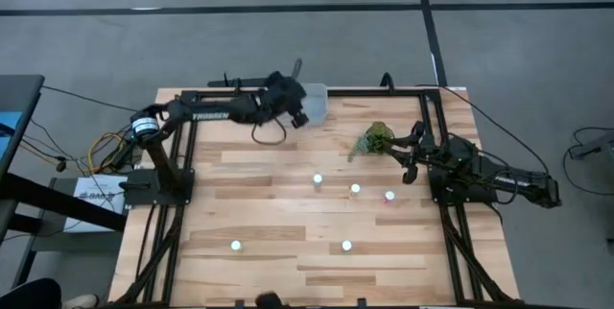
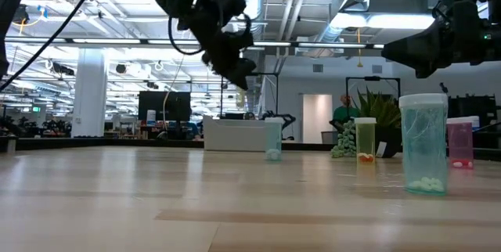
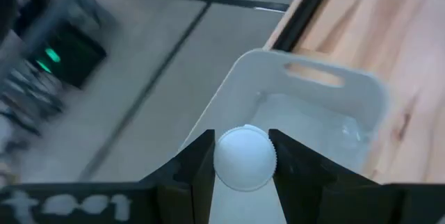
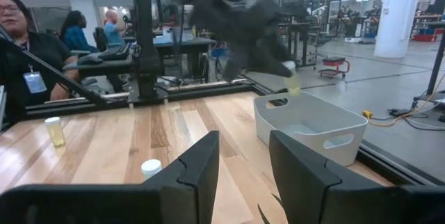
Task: Pick and place pill bottles into a basket
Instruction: Put the middle yellow medicine bottle in the gray bin
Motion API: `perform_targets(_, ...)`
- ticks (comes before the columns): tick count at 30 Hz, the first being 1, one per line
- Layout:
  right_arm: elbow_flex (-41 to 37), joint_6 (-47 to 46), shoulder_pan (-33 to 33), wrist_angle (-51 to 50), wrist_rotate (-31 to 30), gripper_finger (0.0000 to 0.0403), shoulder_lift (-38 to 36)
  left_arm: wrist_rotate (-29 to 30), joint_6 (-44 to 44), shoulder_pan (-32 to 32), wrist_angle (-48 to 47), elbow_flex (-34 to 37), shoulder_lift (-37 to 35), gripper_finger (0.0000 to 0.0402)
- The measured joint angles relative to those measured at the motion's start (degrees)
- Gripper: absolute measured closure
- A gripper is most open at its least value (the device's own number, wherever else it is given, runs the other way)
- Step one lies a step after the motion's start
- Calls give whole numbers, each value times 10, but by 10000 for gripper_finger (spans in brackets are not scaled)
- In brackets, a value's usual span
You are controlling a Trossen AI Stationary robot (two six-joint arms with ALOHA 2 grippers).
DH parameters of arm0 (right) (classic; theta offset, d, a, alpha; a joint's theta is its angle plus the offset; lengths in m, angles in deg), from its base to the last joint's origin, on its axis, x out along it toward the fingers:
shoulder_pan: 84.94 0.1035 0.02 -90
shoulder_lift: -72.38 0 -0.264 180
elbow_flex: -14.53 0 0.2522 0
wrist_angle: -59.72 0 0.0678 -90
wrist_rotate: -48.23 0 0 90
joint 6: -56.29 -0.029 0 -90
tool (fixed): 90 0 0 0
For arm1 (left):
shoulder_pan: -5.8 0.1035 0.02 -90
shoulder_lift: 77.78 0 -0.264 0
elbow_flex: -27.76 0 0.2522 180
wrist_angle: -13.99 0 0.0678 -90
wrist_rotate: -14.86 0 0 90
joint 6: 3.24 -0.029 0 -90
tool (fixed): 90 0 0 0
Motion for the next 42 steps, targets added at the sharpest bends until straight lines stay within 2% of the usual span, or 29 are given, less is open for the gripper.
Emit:
perform_targets(5,0,0,0,0,0,282,0,-82,77,66,-8,0,0,288)
perform_targets(10,0,0,0,0,0,282,0,-131,114,103,-28,0,5,288)
perform_targets(18,0,0,0,0,0,282,0,-137,115,116,-27,-3,59,288)
perform_targets(23,0,0,0,0,0,282,0,-112,98,113,-4,-18,100,287)
perform_targets(42,0,0,0,0,0,282,0,-174,92,114,-3,-18,109,287)
